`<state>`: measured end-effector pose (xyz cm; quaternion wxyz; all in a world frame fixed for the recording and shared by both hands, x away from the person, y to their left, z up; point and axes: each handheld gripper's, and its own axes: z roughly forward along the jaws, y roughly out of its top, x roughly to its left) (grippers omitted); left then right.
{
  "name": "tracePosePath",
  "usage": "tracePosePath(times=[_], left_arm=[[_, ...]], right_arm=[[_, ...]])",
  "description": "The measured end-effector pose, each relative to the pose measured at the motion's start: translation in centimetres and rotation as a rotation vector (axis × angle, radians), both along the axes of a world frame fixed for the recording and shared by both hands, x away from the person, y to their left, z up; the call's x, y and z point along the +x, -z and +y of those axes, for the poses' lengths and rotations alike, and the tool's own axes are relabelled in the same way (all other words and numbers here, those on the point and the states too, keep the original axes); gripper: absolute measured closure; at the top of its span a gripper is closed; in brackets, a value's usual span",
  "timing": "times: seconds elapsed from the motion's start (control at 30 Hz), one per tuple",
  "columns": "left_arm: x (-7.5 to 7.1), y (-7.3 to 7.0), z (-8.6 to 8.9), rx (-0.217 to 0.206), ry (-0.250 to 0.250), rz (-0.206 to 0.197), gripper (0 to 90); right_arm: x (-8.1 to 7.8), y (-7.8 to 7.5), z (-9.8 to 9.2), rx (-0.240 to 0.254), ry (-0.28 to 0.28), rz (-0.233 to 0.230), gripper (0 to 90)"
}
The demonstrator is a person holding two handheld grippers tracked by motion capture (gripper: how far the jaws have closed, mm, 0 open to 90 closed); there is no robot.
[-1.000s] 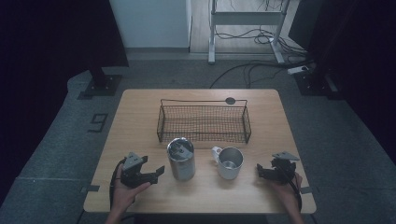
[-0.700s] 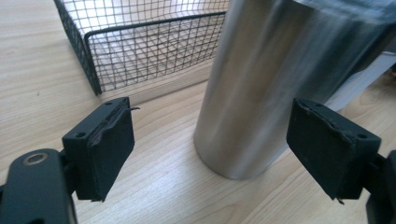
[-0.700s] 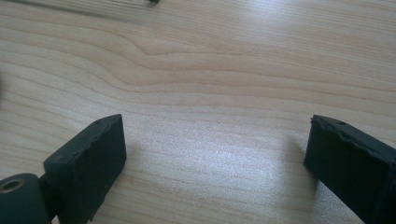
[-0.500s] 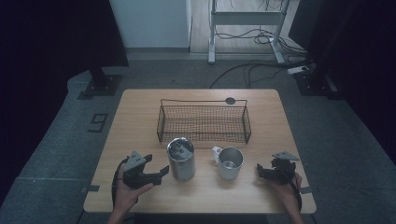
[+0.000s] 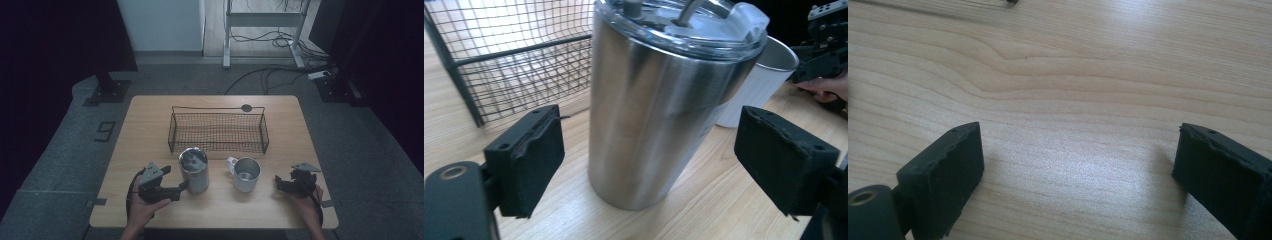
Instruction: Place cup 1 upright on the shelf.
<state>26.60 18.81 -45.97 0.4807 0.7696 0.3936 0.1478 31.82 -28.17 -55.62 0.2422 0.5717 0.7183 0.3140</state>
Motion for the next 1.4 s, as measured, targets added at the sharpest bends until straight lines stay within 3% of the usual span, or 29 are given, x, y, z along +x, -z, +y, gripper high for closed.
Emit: tracePosePath(times=[0.4, 0.53, 0.63, 0.8, 0.93, 1.1, 1.27, 1.4], left_arm=[[0.4, 0.2, -2.0, 0.012, 0.021, 0.007, 0.5], [0.7, 0.5, -2.4, 0.018, 0.011, 0.006, 0.0], [1.4, 0.9, -2.6, 0.018, -0.026, 0.005, 0.0], [2.0, 1.4, -3.0, 0.032, -0.028, 0.001, 0.0], [2.3, 1.6, -3.6, 0.033, -0.027, -0.013, 0.0], [2.8, 2.0, -4.8, 0.033, -0.048, -0.065, 0.0], [3.4, 2.5, -5.5, 0.052, -0.050, -0.060, 0.0], [3.3, 2.8, -5.2, 0.037, -0.041, -0.080, 2.2]], right_arm=[[0.0, 0.0, 0.0, 0.000, 0.000, 0.000, 6.0], [0.0, 0.0, 0.0, 0.000, 0.000, 0.000, 6.0], [0.0, 0.0, 0.0, 0.000, 0.000, -0.001, 6.0], [0.0, 0.0, 0.0, 0.000, 0.000, 0.000, 6.0], [0.0, 0.0, 0.0, 0.000, 0.001, -0.001, 6.3], [0.0, 0.0, 0.0, 0.000, 0.001, -0.001, 6.4], [0.0, 0.0, 0.0, 0.000, 0.000, -0.002, 6.6], [0.0, 0.0, 0.0, 0.000, 0.000, -0.002, 6.6]])
